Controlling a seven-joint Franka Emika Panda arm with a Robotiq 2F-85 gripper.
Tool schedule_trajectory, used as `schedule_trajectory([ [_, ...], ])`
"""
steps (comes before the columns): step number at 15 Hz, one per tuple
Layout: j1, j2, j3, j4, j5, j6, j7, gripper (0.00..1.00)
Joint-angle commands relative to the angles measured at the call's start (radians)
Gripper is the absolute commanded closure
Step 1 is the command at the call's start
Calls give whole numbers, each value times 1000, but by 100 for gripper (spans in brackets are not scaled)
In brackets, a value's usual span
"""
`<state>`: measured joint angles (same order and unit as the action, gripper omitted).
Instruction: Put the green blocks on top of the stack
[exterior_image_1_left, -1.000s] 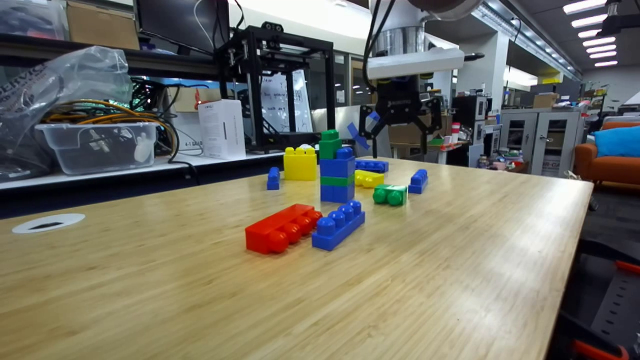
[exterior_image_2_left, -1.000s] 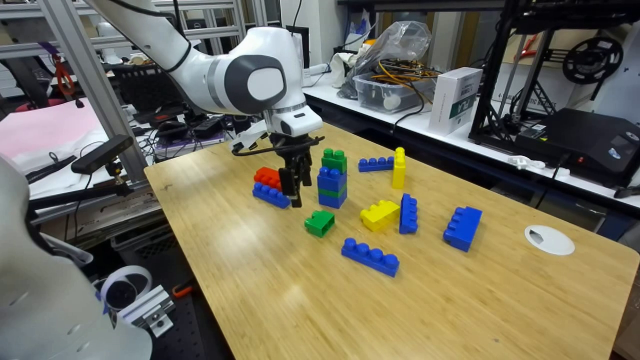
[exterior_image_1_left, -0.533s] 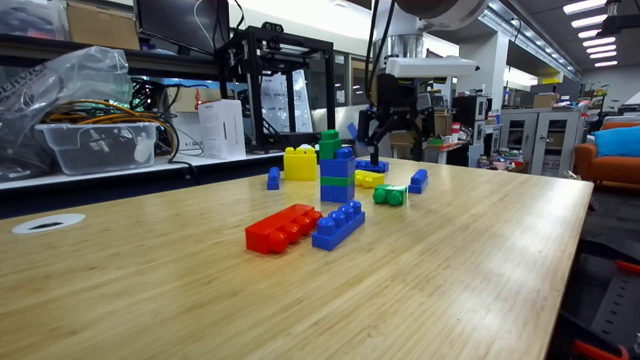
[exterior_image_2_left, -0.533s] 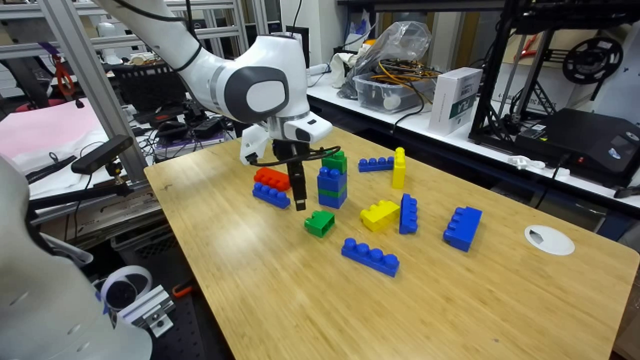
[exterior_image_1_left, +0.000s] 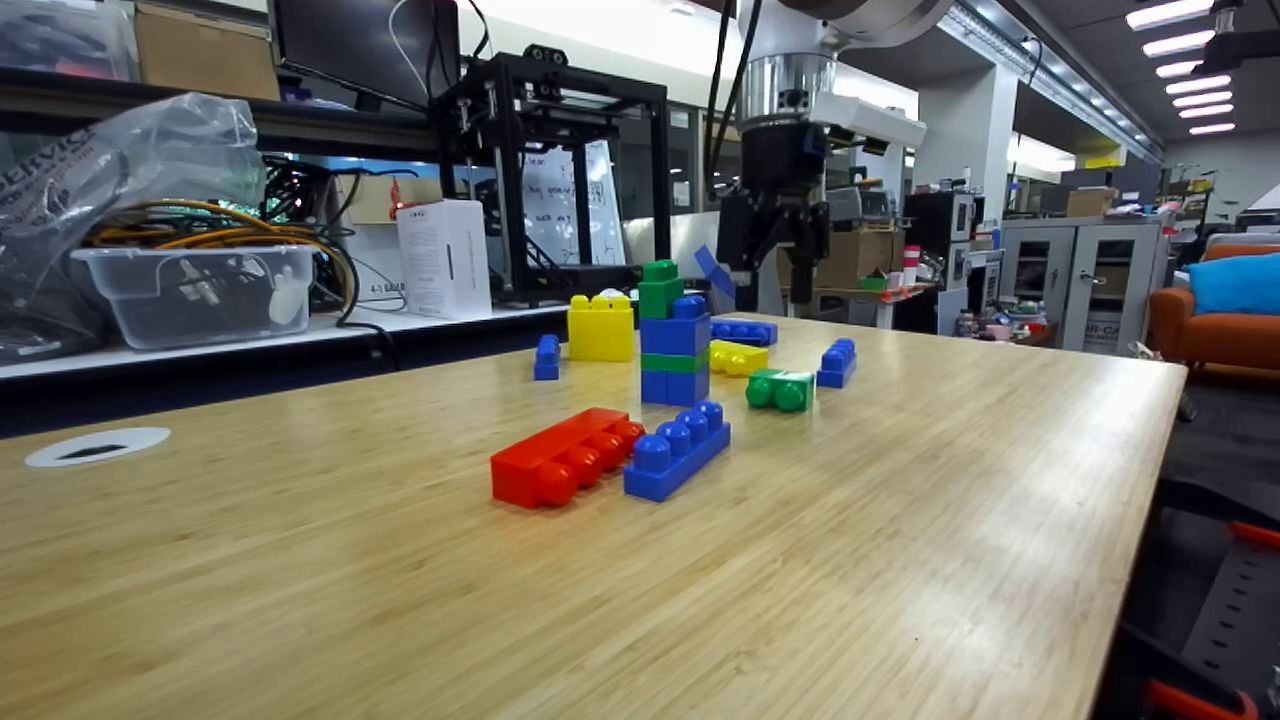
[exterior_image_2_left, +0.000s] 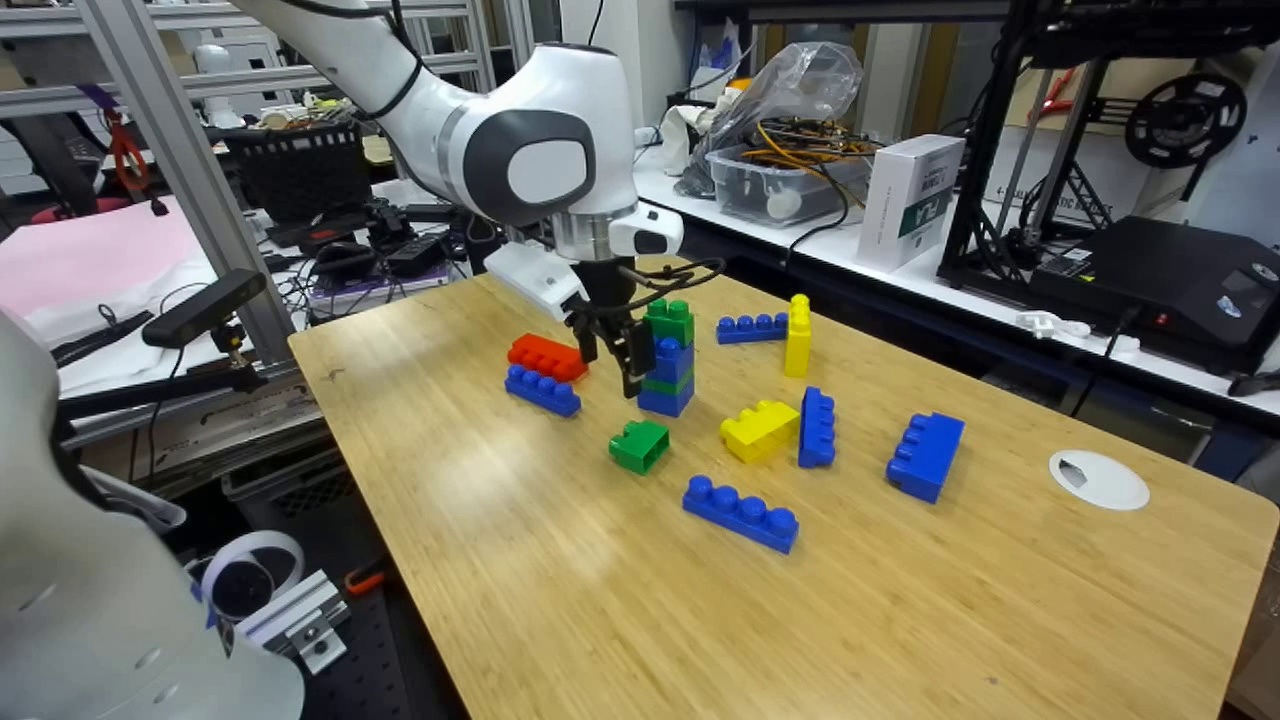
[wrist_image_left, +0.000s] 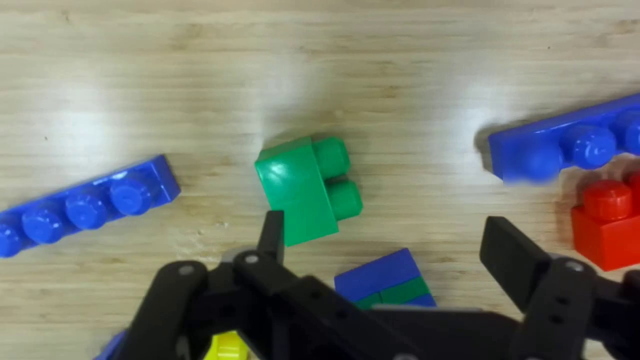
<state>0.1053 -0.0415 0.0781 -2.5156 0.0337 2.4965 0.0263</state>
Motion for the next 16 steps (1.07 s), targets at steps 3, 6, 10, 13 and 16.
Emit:
schedule_trajectory([
  [3, 2, 35, 2, 67, 28, -95, -321, 0],
  [6, 3, 56, 8, 93, 12, -144, -460, 0],
  [10, 3, 88, 22, 132, -28, -233, -618, 0],
  [13, 1, 111, 28, 162, -85, -304, -718, 0],
  [16, 1, 134, 29, 189, -176, -366, -800, 0],
])
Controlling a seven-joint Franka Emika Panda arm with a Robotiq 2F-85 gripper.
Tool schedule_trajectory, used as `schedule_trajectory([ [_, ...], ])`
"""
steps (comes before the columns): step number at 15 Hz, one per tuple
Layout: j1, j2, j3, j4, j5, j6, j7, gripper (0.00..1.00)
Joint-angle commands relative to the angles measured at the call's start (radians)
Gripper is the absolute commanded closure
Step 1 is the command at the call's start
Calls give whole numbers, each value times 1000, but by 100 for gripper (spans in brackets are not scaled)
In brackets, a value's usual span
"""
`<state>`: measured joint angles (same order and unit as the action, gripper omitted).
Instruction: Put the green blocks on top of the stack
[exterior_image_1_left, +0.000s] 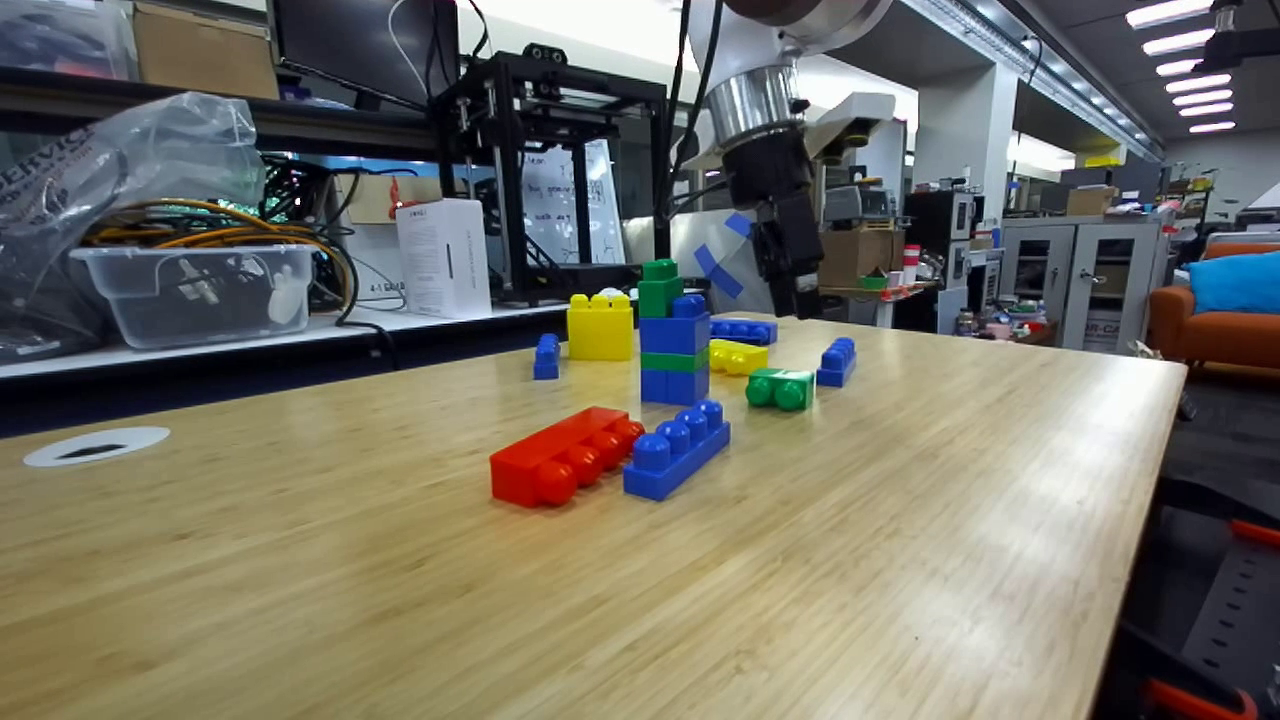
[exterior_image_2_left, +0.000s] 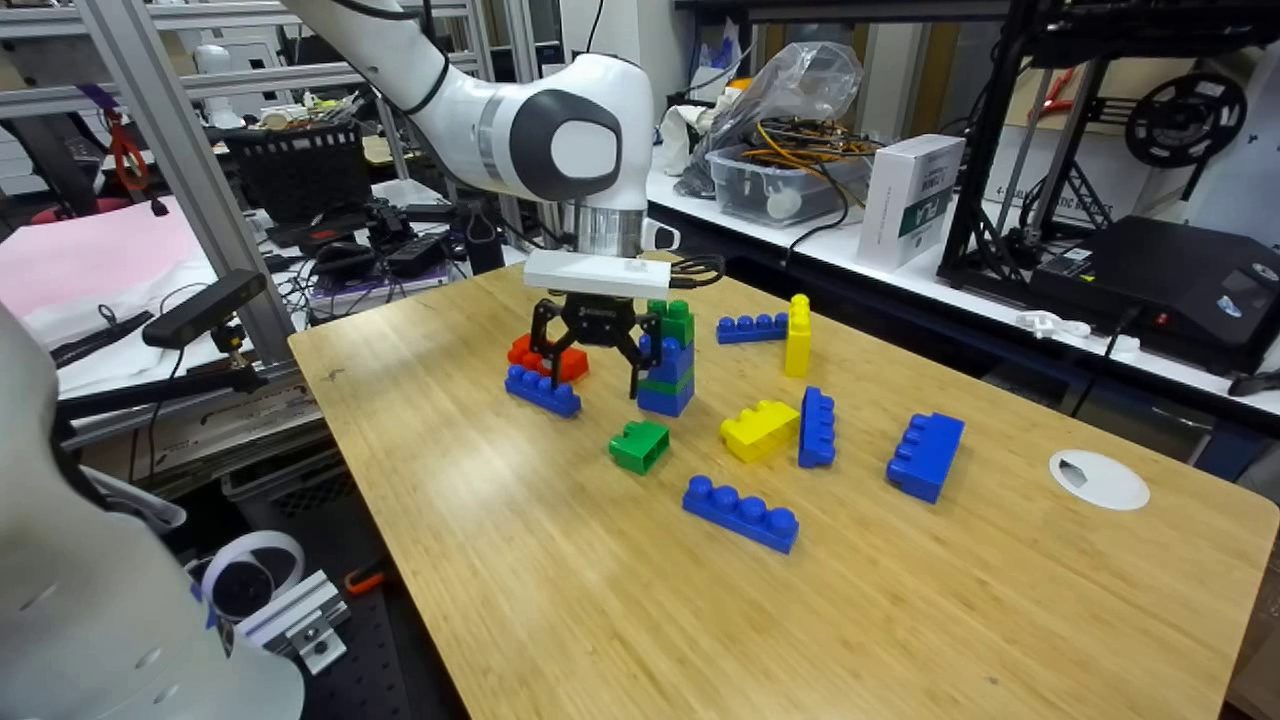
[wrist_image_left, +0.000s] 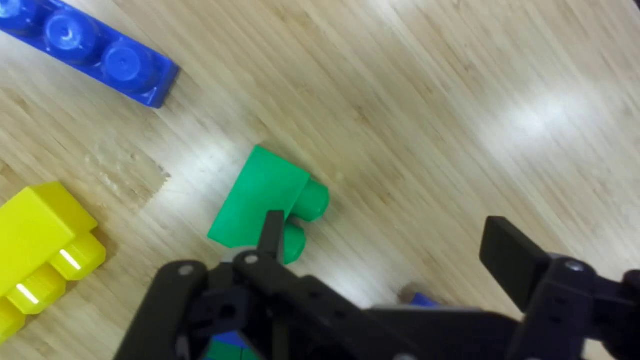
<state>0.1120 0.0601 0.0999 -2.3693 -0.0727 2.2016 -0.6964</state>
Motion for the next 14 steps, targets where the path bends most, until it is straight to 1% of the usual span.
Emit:
schedule_trajectory([
  [1, -4, 42, 8, 50, -107, -87, -98, 0],
  [4, 0, 71, 10, 68, -232, -107, -151, 0],
  [9, 10, 108, 11, 82, -467, -69, -213, 0],
  [14, 20, 108, 18, 79, -699, -9, -269, 0],
])
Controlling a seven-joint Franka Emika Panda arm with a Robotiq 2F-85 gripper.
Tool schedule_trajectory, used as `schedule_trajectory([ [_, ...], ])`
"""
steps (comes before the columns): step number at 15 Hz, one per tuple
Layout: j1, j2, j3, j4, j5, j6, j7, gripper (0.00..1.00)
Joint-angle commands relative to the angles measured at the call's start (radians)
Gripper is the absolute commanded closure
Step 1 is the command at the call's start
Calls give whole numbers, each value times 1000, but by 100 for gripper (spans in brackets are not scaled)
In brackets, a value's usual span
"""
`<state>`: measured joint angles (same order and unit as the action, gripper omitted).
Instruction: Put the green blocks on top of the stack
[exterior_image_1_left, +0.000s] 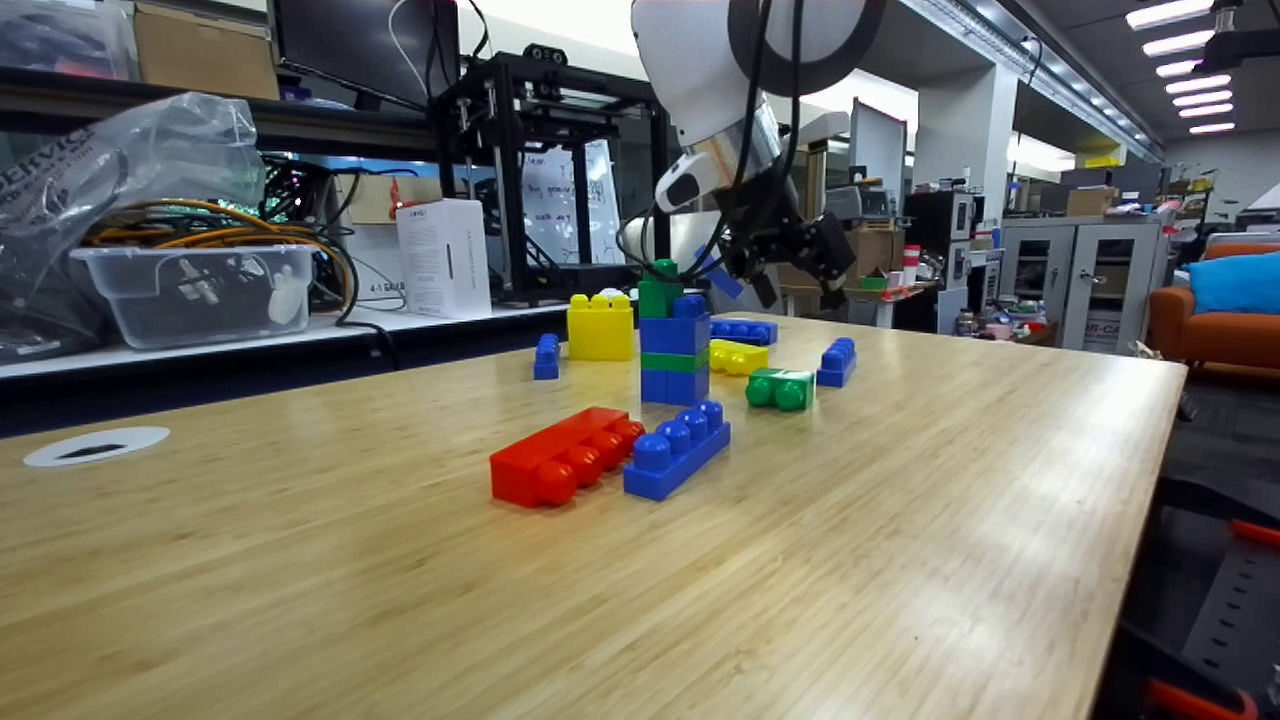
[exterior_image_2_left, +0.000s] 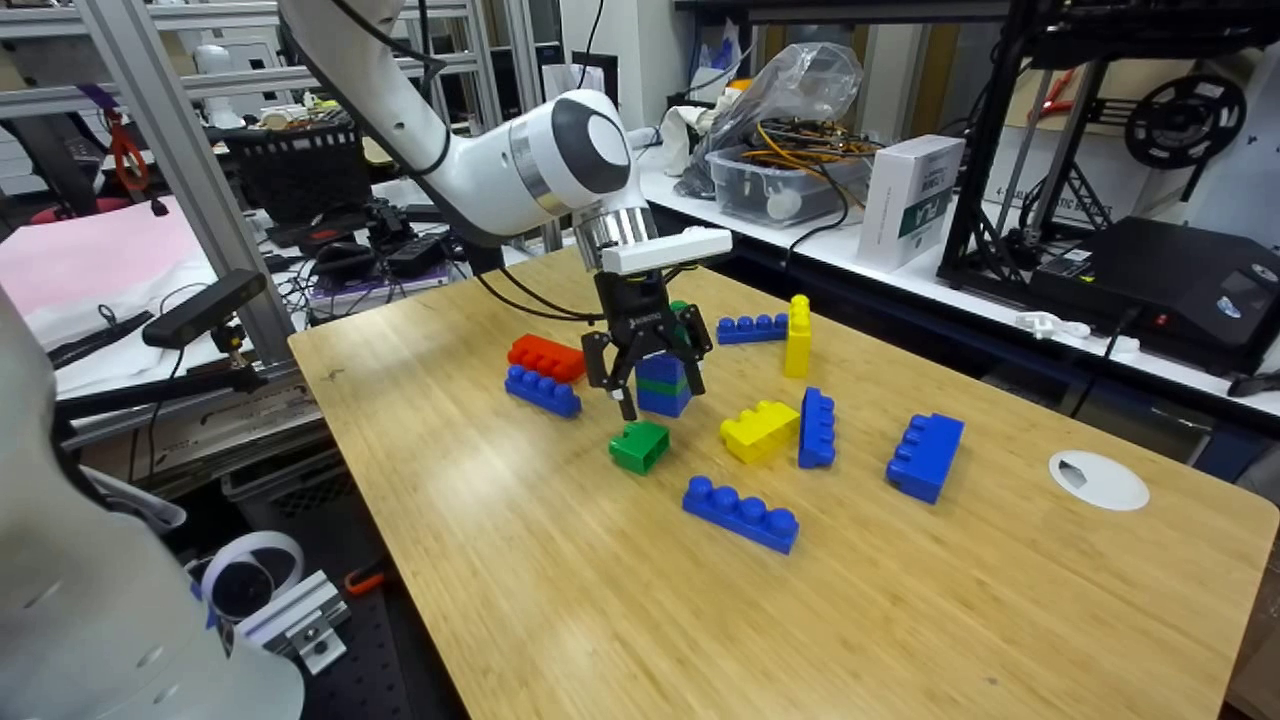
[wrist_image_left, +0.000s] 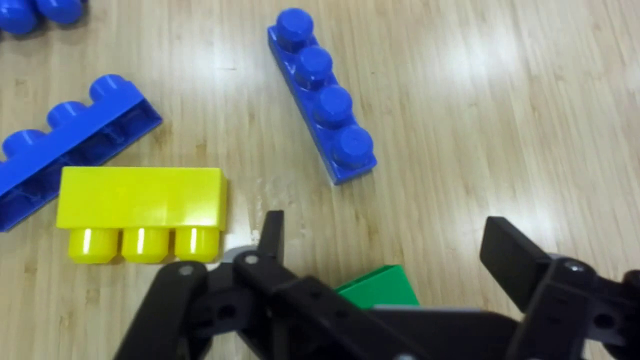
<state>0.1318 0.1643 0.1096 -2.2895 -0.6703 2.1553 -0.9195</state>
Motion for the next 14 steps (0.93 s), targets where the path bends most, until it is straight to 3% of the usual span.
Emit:
schedule_trajectory([
  [1, 1, 2, 14, -6, -138, 56, -60, 0],
  [8, -1, -16, 63, -42, 13, 65, -157, 0],
  [14, 1, -26, 61, -83, 46, 96, -139, 0],
])
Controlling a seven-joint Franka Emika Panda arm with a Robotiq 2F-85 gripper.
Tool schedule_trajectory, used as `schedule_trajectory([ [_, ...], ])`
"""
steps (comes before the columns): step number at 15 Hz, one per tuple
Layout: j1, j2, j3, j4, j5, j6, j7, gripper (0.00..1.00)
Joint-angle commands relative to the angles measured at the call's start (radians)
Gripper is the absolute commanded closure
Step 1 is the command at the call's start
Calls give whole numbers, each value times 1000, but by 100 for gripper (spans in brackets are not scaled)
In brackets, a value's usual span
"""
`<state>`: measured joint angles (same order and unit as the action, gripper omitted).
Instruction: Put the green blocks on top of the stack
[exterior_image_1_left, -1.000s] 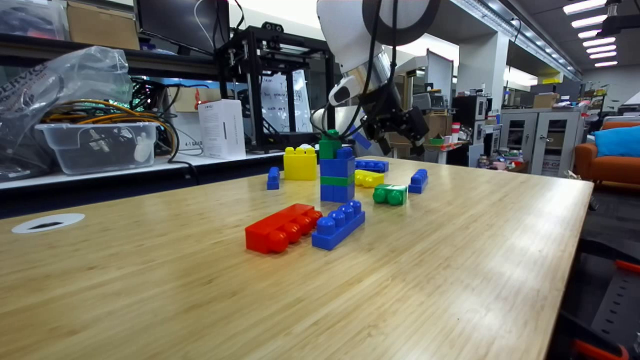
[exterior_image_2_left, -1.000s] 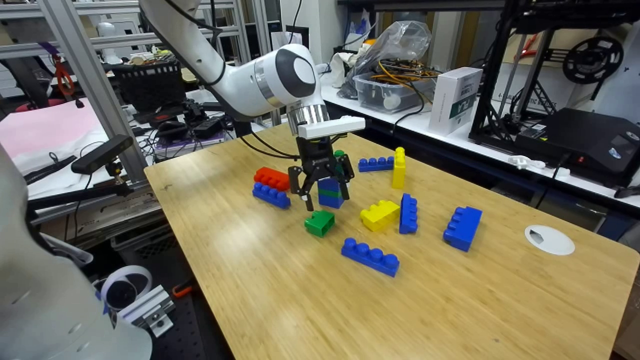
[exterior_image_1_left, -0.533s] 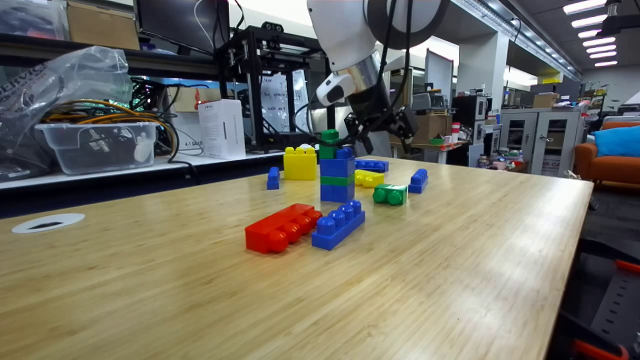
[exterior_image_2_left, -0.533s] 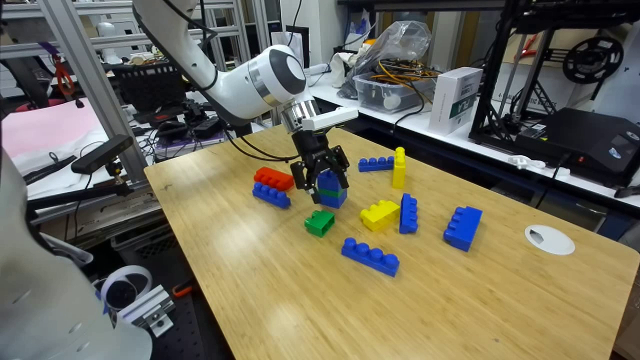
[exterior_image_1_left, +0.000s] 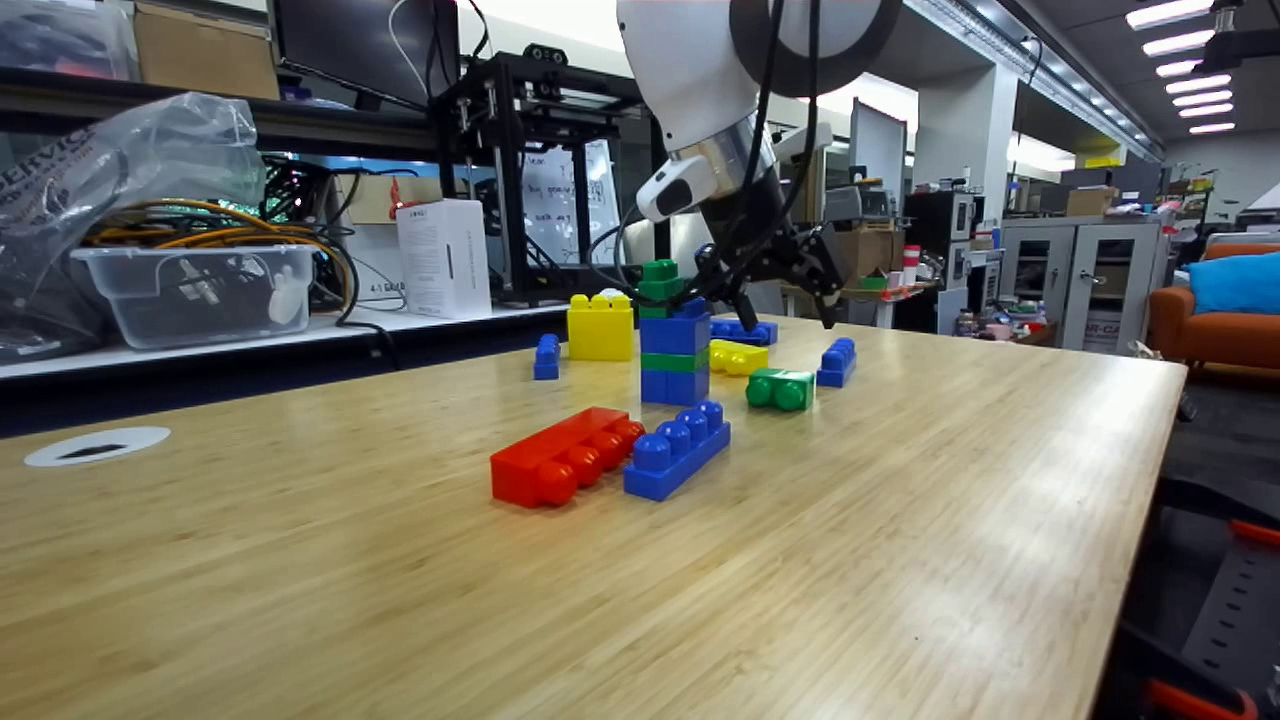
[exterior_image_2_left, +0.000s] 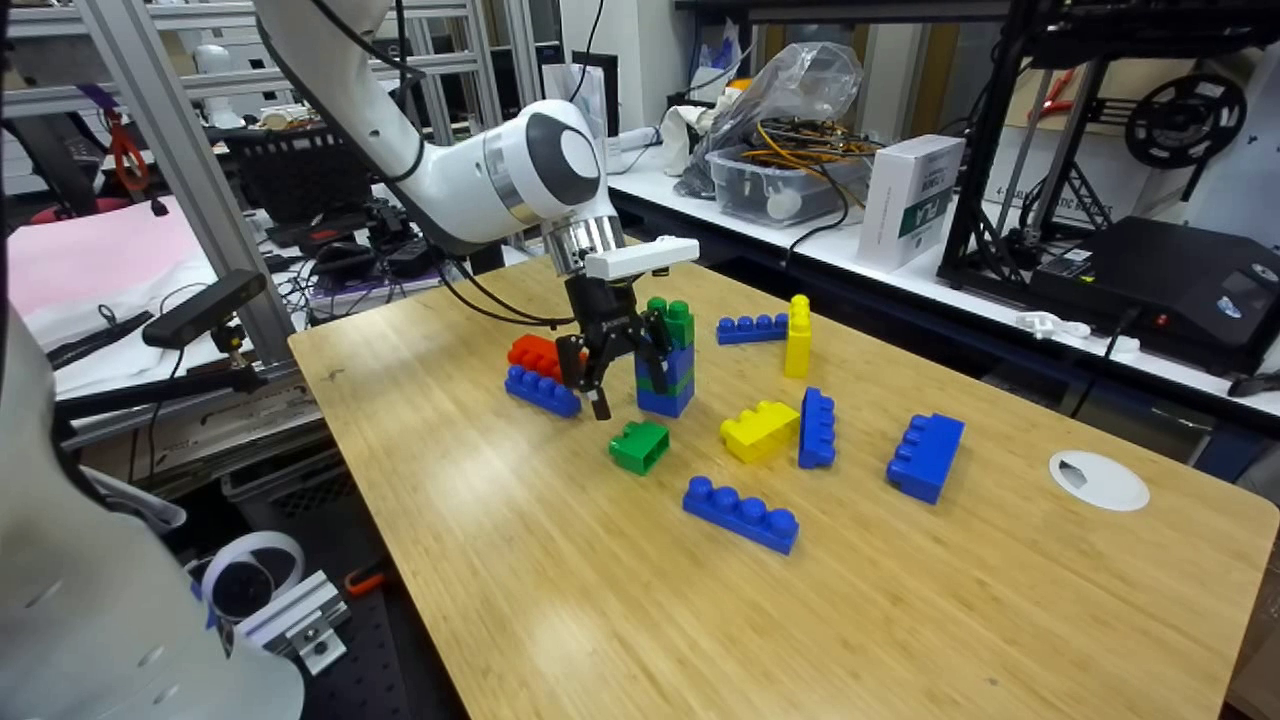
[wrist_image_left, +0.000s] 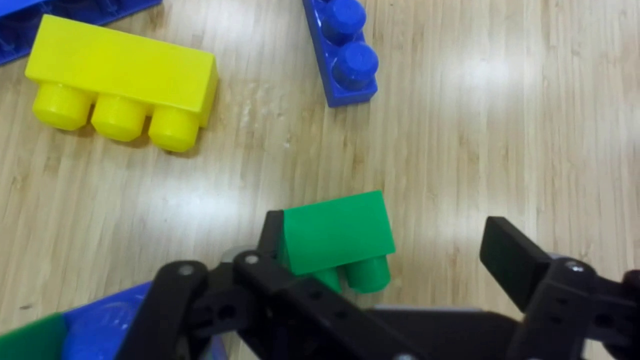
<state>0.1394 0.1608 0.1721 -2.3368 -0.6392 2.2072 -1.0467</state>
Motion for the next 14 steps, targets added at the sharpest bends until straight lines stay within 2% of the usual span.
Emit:
schedule_trajectory([
  [1, -8, -22, -3, -44, 12, 57, -9, 0],
  [6, -14, -19, -13, -87, -12, 153, -7, 0],
  [14, -22, -14, -51, -138, -135, 291, 28, 0],
])
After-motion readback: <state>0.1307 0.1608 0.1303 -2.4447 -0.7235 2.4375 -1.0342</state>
